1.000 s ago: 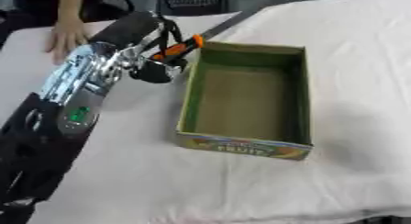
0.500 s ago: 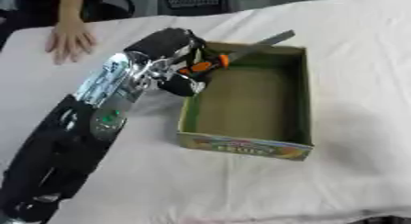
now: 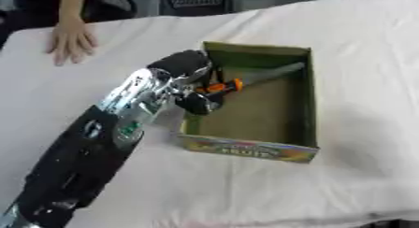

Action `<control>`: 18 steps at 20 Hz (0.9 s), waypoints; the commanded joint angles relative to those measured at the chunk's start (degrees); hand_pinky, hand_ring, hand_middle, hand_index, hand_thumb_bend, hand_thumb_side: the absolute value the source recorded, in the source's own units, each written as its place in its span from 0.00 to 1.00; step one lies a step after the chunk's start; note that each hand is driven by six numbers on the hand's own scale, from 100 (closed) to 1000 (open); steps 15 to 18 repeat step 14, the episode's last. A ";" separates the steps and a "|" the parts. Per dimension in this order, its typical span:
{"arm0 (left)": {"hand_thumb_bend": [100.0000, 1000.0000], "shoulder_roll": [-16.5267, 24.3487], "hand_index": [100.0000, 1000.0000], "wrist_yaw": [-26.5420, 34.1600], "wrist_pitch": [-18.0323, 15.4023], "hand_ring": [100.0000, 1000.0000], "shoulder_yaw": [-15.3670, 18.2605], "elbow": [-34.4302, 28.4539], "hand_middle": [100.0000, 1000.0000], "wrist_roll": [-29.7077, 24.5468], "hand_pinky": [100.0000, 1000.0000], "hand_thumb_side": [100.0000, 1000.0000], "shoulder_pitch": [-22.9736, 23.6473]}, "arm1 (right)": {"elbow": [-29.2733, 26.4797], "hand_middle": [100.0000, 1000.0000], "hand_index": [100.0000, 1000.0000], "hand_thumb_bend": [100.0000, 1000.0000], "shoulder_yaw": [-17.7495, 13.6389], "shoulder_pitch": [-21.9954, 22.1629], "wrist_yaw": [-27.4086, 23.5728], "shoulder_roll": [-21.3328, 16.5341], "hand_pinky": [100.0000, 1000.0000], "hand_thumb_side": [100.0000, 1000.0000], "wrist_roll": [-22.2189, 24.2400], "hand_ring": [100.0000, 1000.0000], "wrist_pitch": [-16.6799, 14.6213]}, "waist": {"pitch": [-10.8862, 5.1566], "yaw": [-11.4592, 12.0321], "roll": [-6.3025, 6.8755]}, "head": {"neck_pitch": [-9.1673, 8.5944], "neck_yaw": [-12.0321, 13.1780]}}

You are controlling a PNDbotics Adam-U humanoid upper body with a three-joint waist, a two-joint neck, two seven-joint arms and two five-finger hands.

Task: Pick up objects on the table and place them in the box.

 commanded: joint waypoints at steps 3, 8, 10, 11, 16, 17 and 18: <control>0.75 0.47 0.63 1.13 -1.43 0.43 0.26 -1.20 0.50 -1.23 0.43 0.47 -0.18 | -1.19 0.67 0.73 0.44 -0.29 -0.13 -0.28 -1.13 0.51 0.59 0.12 0.60 0.04 | -0.82 -0.02 -0.40 | -0.02 0.33; 0.92 1.23 0.73 0.24 -1.25 0.63 1.91 -4.24 0.64 -0.67 0.65 0.53 0.19 | -1.19 0.67 0.73 0.44 -0.37 -0.07 -0.22 -1.13 0.51 0.59 0.08 0.60 0.07 | -0.82 0.16 -0.41 | -0.02 0.25; 0.93 1.37 0.74 -0.06 -1.03 0.64 2.45 -5.34 0.65 -0.47 0.68 0.54 0.27 | -1.19 0.67 0.73 0.44 -0.39 -0.05 -0.20 -1.12 0.51 0.59 0.07 0.60 0.07 | -0.80 0.23 -0.43 | -0.02 0.21; 0.93 1.41 0.74 -0.14 -0.83 0.64 2.72 -5.86 0.65 -0.30 0.68 0.54 0.36 | -1.19 0.67 0.73 0.44 -0.41 -0.05 -0.19 -1.12 0.51 0.59 0.06 0.59 0.08 | -0.79 0.25 -0.44 | -0.02 0.19; 0.92 1.50 0.74 -0.12 -0.23 0.65 3.32 -7.08 0.65 0.15 0.69 0.55 0.59 | -1.19 0.67 0.73 0.44 -0.44 -0.04 -0.18 -1.10 0.51 0.59 0.03 0.59 0.09 | -0.77 0.29 -0.45 | -0.02 0.22; 0.92 1.50 0.74 -0.12 -0.23 0.65 3.32 -7.08 0.65 0.15 0.69 0.55 0.59 | -1.19 0.67 0.73 0.44 -0.44 -0.04 -0.18 -1.10 0.51 0.59 0.03 0.59 0.09 | -0.77 0.29 -0.45 | -0.02 0.22; 0.92 1.50 0.74 -0.12 -0.23 0.65 3.32 -7.08 0.65 0.15 0.69 0.55 0.59 | -1.19 0.67 0.73 0.44 -0.44 -0.04 -0.18 -1.10 0.51 0.59 0.03 0.59 0.09 | -0.77 0.29 -0.45 | -0.02 0.22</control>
